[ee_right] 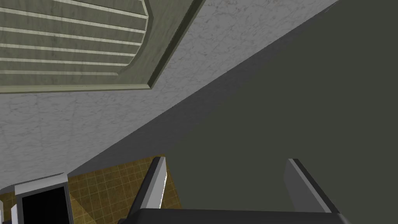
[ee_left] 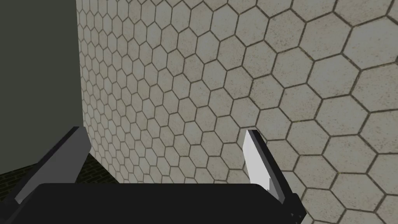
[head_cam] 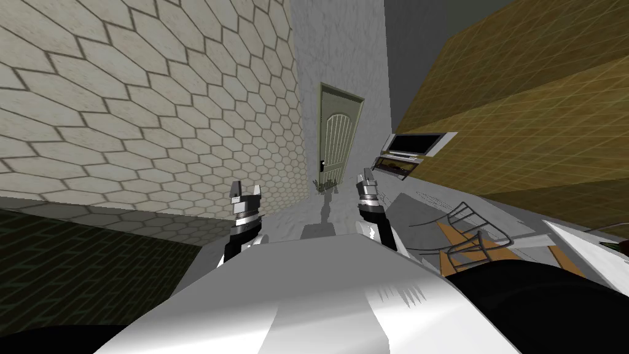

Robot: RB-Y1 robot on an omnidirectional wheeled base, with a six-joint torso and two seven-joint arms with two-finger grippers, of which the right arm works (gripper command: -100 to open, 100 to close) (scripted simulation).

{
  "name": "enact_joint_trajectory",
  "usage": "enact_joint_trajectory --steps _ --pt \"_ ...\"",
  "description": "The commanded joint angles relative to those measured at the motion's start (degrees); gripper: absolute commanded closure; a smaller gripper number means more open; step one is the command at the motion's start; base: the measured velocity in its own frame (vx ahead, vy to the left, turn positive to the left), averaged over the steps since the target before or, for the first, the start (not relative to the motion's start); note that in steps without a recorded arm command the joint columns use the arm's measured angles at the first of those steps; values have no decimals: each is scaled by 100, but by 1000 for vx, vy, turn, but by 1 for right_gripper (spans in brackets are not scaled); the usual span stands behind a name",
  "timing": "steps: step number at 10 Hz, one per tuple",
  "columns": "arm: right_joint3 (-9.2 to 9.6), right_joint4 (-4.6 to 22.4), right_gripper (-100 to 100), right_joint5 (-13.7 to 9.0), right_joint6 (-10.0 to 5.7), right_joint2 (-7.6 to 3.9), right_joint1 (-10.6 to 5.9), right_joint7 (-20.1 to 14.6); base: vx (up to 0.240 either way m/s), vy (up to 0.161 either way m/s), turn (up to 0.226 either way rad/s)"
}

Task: Pull the door open

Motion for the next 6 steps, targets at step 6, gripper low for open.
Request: enact_joint_trajectory --steps 6 --pt "47 724 -100 435 -53 -268 -269 492 163 -46 42"
